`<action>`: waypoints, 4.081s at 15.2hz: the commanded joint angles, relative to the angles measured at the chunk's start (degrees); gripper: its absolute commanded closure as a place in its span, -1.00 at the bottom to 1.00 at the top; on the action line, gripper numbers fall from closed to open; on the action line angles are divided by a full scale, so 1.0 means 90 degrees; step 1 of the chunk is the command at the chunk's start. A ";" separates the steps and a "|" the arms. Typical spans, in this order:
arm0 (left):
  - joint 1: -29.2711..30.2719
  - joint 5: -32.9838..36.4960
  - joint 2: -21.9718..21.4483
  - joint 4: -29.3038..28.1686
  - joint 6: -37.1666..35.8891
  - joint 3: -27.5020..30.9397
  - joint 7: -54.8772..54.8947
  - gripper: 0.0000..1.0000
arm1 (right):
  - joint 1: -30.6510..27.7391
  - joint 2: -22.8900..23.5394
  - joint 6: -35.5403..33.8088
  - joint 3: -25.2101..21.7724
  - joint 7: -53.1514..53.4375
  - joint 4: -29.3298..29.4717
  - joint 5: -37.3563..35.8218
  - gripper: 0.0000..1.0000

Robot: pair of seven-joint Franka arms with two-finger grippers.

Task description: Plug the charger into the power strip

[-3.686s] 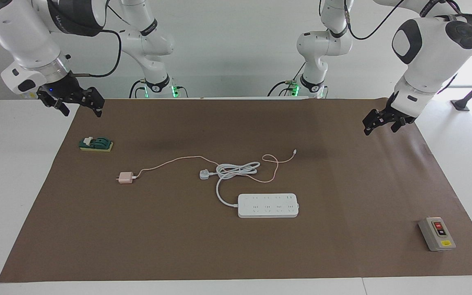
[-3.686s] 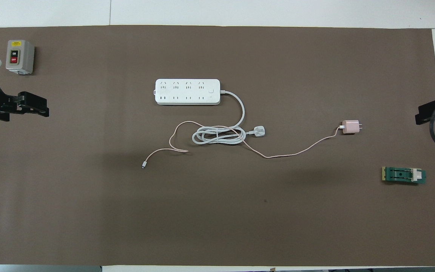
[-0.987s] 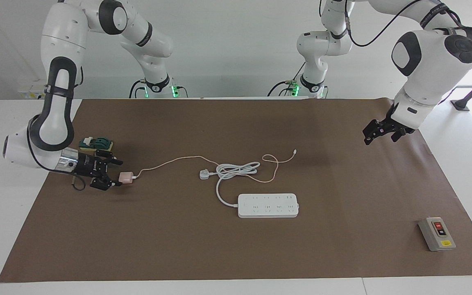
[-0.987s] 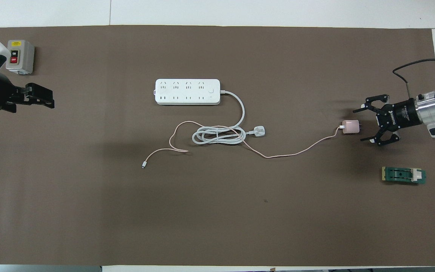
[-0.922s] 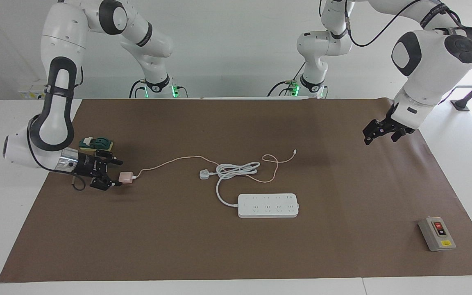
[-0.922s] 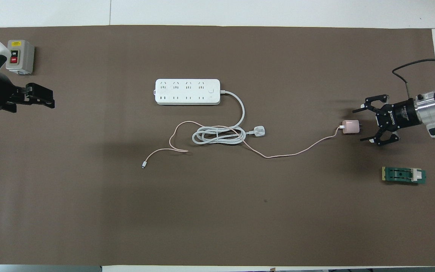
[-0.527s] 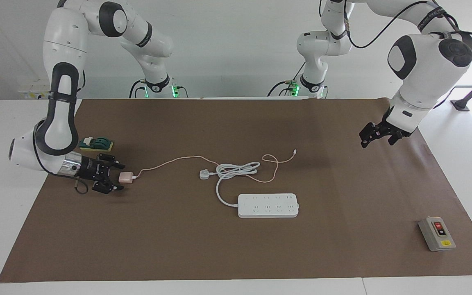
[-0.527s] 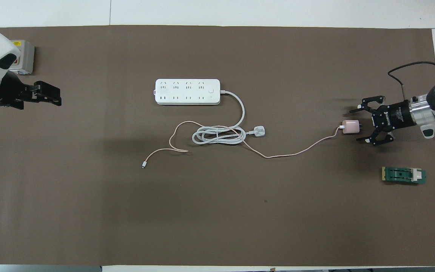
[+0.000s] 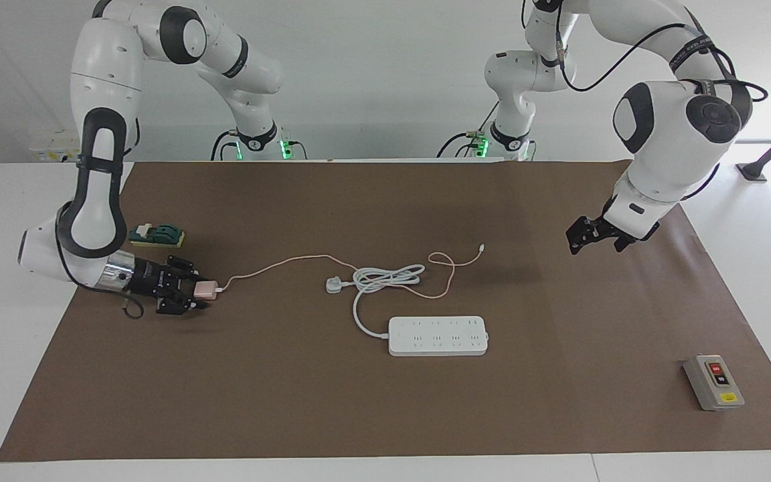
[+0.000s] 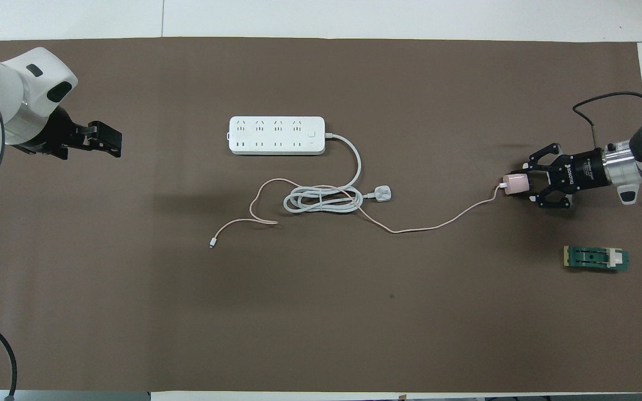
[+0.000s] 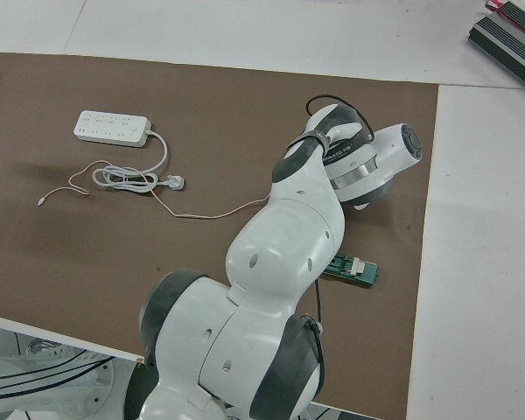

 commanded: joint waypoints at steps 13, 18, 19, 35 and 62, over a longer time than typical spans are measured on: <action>0.0126 -0.5369 0.0533 0.0108 -0.0337 -0.0131 0.0882 -1.00 | 0.1102 -0.0636 -0.0647 0.0187 0.1583 0.0672 0.0699 1.00; 0.0360 -0.7264 0.1030 -0.0068 -0.0797 -0.0140 0.1879 -1.00 | 0.2001 -0.0822 -0.0120 0.0187 0.2775 0.0955 0.1091 1.00; 0.0399 -0.7499 0.1090 -0.0058 -0.0826 -0.0150 0.1996 -1.00 | 0.2216 -0.0833 -0.0012 0.0187 0.2952 0.1013 0.1091 1.00; 0.0379 -0.9972 0.2067 -0.0536 -0.0505 -0.0433 0.4243 -0.98 | 0.4648 -0.0725 0.2351 0.0187 0.5209 0.1444 0.1247 1.00; 0.0253 -1.0216 0.1188 -0.1669 -0.0182 -0.0473 0.5386 -0.97 | 0.5264 -0.0071 0.2723 0.0178 0.5649 0.2362 0.1072 1.00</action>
